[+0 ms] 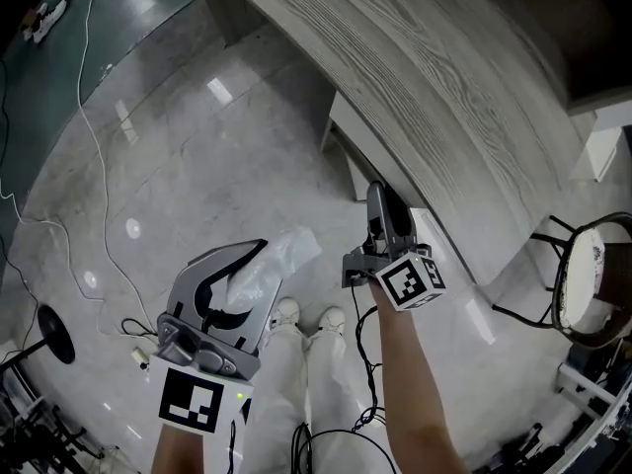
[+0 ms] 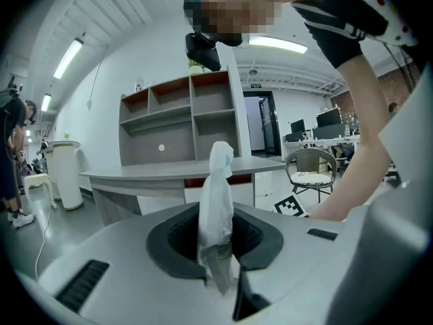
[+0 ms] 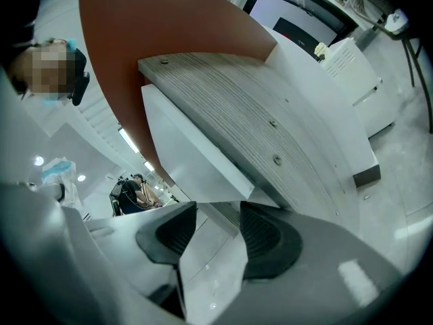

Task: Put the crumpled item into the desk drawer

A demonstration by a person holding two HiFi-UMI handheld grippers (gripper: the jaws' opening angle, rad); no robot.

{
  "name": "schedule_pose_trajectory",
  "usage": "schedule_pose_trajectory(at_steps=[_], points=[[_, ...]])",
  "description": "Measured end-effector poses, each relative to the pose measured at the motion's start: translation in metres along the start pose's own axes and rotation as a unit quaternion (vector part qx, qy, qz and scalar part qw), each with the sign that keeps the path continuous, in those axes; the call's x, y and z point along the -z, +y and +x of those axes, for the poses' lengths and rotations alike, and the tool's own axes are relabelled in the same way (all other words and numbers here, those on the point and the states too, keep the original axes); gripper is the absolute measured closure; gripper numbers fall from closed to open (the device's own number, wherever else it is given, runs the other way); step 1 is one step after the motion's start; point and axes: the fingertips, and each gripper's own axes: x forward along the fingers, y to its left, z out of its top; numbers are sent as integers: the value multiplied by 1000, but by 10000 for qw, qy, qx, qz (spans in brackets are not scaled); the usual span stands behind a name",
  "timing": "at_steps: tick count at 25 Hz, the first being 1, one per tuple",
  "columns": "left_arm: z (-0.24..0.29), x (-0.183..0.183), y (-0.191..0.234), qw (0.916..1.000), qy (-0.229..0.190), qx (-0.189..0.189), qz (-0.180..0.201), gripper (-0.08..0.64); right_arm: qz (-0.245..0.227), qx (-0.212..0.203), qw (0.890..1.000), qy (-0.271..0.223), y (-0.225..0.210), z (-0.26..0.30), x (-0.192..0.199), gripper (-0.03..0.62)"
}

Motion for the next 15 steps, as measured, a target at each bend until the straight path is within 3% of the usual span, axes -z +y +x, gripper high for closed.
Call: schedule_pose_trajectory(at_steps=[3, 10, 15], points=[[2, -2, 2, 9999, -43, -45, -82, 494, 73, -133, 9998, -103, 5, 6, -3, 391], [9, 0, -7, 9998, 27, 99, 156, 494, 627, -331, 9958, -573, 10, 12, -19, 405], [9, 2, -9, 9998, 52, 110, 185, 494, 543, -429, 9960, -562, 9, 10, -19, 431]])
